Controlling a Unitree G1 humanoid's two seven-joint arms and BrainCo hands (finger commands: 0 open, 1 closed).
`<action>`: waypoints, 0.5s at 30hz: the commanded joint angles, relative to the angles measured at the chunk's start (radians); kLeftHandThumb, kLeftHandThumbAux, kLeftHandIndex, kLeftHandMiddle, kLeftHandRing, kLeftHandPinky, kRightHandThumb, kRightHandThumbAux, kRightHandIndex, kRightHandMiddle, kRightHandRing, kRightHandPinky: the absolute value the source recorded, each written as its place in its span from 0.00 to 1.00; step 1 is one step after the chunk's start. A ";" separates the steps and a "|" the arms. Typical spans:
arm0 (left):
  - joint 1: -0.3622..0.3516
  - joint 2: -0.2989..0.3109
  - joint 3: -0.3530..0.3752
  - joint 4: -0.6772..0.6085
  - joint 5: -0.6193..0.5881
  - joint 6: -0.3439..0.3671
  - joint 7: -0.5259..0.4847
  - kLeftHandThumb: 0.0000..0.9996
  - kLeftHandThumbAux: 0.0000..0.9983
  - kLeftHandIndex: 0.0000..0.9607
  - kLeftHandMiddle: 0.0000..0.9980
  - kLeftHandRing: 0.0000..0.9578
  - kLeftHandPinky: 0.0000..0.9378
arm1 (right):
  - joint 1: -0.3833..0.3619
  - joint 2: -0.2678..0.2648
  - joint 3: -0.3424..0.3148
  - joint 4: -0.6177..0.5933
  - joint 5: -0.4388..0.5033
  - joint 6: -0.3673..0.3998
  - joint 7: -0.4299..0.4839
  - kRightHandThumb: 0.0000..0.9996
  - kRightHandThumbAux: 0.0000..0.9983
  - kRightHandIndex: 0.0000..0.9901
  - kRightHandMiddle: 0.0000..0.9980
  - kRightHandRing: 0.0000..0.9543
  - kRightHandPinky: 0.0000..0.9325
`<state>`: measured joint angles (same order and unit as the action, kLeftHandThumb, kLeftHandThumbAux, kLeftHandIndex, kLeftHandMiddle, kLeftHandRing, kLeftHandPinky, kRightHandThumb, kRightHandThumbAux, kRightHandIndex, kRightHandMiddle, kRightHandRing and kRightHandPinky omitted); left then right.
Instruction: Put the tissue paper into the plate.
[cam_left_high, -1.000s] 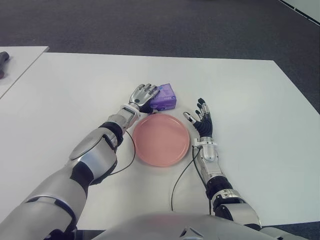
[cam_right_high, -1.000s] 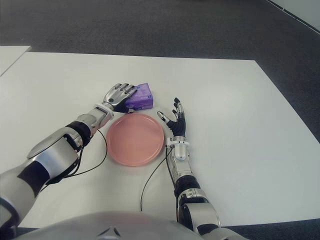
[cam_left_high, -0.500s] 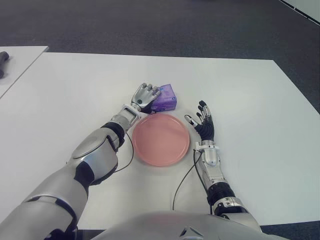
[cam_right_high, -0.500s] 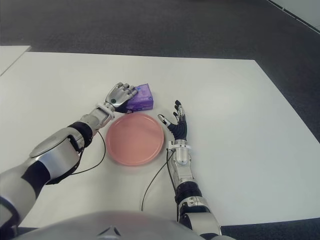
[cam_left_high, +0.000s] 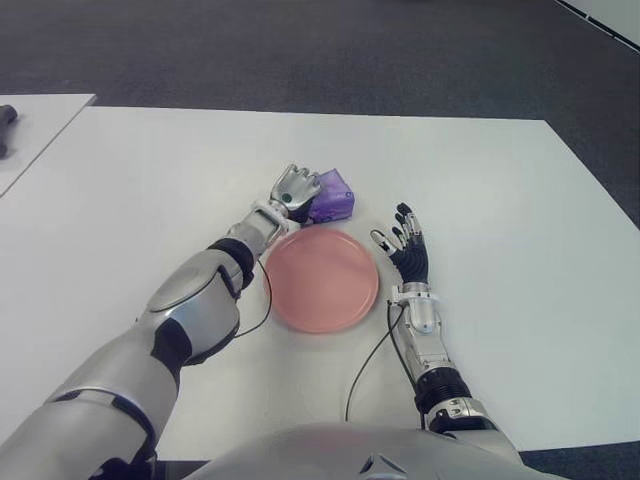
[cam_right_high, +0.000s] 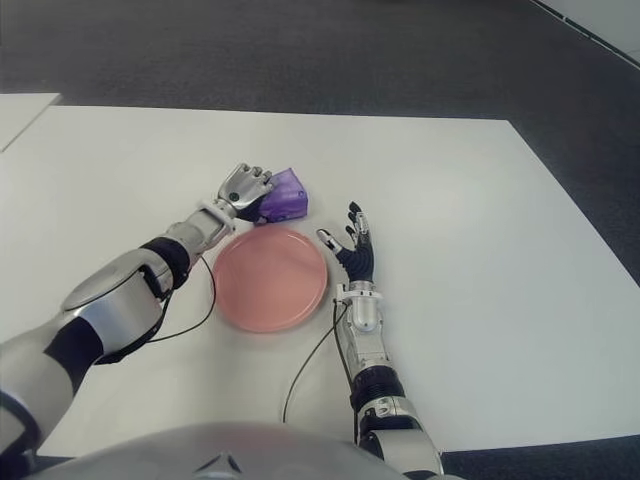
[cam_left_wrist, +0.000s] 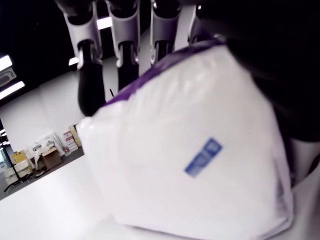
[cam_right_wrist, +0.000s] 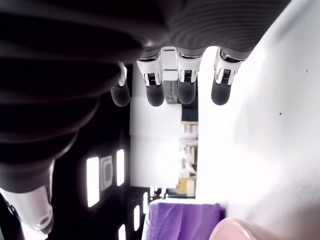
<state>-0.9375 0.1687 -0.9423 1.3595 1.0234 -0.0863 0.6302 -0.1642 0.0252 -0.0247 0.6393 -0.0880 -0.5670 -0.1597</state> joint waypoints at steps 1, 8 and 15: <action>0.047 -0.004 -0.018 0.029 0.018 -0.026 -0.094 0.95 0.65 0.41 0.50 0.57 0.84 | 0.044 0.004 -0.003 0.031 0.008 0.041 0.004 0.11 0.61 0.00 0.00 0.00 0.00; 0.045 -0.005 0.001 0.030 -0.003 -0.036 -0.145 0.95 0.64 0.47 0.49 0.52 0.87 | 0.047 0.002 0.000 0.014 0.001 0.065 0.002 0.13 0.59 0.00 0.00 0.00 0.00; 0.048 -0.005 0.030 0.028 -0.023 -0.044 -0.161 0.96 0.64 0.49 0.48 0.51 0.88 | 0.046 0.000 0.004 0.016 -0.016 0.059 -0.016 0.12 0.58 0.00 0.00 0.00 0.01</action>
<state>-0.9573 0.1654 -0.9092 1.3571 0.9984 -0.1056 0.5395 -0.1616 0.0250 -0.0217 0.6213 -0.0966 -0.5428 -0.1685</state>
